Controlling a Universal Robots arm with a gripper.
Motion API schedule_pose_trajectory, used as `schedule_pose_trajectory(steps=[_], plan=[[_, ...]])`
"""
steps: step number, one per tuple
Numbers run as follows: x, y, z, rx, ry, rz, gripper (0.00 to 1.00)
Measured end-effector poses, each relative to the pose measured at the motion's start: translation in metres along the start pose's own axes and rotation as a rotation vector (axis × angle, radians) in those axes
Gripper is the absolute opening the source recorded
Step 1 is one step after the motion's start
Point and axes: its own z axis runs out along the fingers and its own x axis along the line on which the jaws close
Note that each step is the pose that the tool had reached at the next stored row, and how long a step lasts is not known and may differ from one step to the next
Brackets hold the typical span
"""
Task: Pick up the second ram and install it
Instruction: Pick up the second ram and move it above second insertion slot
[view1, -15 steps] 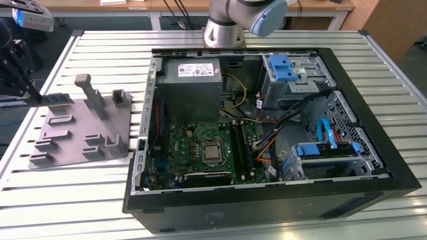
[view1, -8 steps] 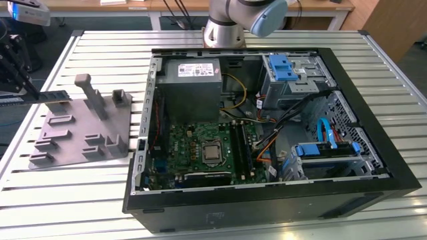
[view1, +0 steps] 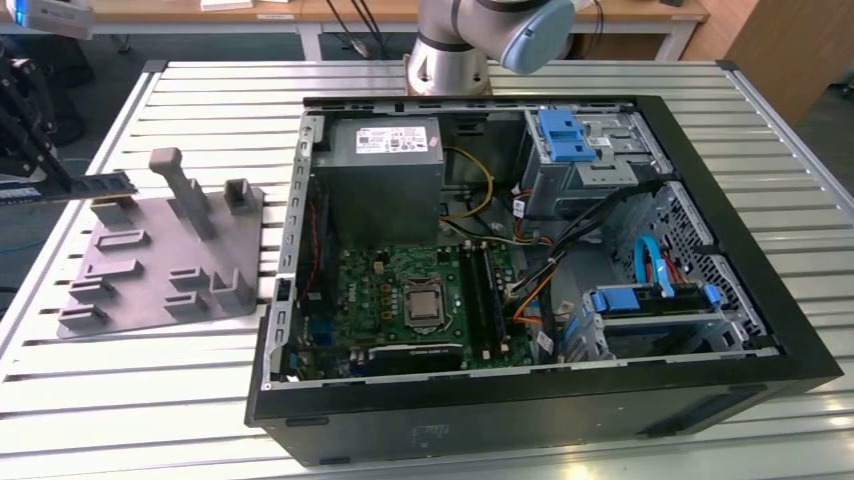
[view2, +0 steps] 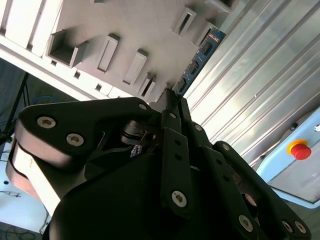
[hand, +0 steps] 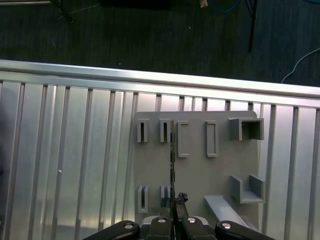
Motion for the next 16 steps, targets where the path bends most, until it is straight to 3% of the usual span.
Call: schedule_pose_trajectory(steps=[16], plan=[[-0.0001,0.0002,-0.0235,-0.0002,0.0,0.0,0.14]])
